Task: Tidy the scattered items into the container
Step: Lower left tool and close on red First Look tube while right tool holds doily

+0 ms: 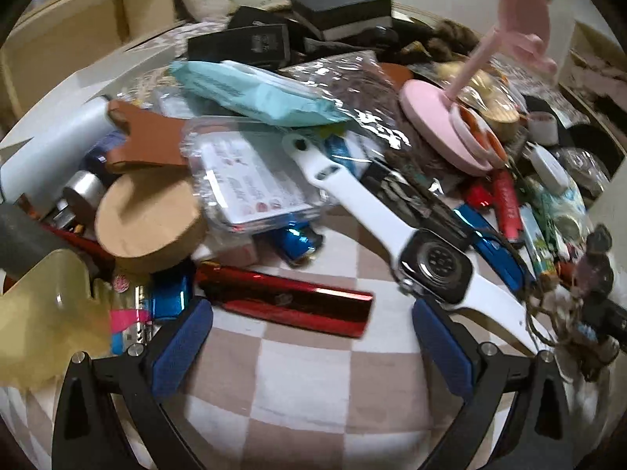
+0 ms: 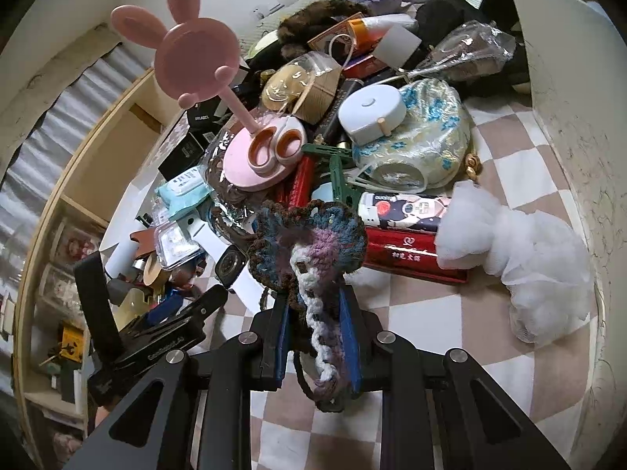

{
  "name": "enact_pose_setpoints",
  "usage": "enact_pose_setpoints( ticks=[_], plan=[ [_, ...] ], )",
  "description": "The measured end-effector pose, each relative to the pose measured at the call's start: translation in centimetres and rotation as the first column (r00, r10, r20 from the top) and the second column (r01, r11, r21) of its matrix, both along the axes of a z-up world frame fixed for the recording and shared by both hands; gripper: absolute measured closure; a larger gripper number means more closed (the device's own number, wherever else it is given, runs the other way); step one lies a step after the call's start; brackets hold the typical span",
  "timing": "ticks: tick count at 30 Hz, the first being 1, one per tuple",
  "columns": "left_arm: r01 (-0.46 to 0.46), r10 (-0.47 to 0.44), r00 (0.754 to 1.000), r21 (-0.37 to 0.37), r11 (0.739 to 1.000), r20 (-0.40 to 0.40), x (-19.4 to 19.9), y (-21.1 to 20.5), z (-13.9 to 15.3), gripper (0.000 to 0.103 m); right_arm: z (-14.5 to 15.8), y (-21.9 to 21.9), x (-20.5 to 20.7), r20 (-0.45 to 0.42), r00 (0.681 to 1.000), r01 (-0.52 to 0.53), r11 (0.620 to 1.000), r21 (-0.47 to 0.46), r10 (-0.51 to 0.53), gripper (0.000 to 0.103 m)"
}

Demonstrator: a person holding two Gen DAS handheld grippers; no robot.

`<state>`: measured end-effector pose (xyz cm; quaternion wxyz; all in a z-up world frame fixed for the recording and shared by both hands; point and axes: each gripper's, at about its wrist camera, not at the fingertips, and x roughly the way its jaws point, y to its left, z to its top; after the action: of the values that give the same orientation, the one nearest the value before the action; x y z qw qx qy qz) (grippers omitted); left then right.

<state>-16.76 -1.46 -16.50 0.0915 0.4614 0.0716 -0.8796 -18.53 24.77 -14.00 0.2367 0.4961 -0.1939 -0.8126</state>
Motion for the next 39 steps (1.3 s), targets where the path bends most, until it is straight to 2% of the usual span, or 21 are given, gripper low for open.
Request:
enact_pose_setpoints(
  ticks=[4, 12, 19, 20, 23, 27, 33, 39],
  plan=[
    [-0.024, 0.024, 1.000, 0.012, 1.000, -0.012, 0.3, -0.7, 0.2, 0.003, -0.2, 0.3, -0.2, 0.016, 1.000, 0.004, 1.000, -0.016, -0.004, 0.078],
    [-0.021, 0.021, 0.999, -0.022, 1.000, 0.035, -0.9, -0.9, -0.1, 0.003, -0.2, 0.0, -0.1, 0.015, 1.000, -0.007, 1.000, -0.014, 0.008, 0.078],
    [-0.019, 0.020, 0.999, -0.027, 0.999, 0.028, -0.8, -1.1, 0.0, 0.003, -0.2, 0.0, -0.1, 0.020, 1.000, -0.007, 1.000, -0.015, 0.007, 0.078],
    [-0.019, 0.020, 0.999, -0.026, 0.999, 0.025, -0.8, -1.2, 0.0, 0.004, -0.2, 0.0, -0.1, 0.021, 1.000, -0.007, 1.000, -0.015, 0.007, 0.078],
    [-0.026, 0.026, 1.000, -0.025, 0.999, 0.007, -0.3, -1.4, 0.5, 0.018, -0.3, 0.0, 0.0, 0.022, 1.000, -0.008, 1.000, -0.013, 0.008, 0.078],
    [-0.026, 0.026, 1.000, -0.026, 0.999, -0.004, 0.0, -1.5, 0.9, 0.020, -0.3, 0.0, 0.0, 0.023, 1.000, -0.008, 1.000, -0.012, 0.008, 0.078],
    [0.003, -0.003, 1.000, -0.018, 1.000, -0.015, 1.1, -1.2, 1.4, 0.020, -0.3, -0.2, 0.0, 0.023, 1.000, 0.001, 1.000, -0.010, 0.000, 0.078],
    [0.073, -0.074, 0.997, -0.058, 0.996, -0.019, 2.4, 1.7, 0.8, 0.020, -0.1, -0.2, 0.3, 0.014, 1.000, -0.007, 1.000, -0.008, 0.008, 0.078]
  ],
)
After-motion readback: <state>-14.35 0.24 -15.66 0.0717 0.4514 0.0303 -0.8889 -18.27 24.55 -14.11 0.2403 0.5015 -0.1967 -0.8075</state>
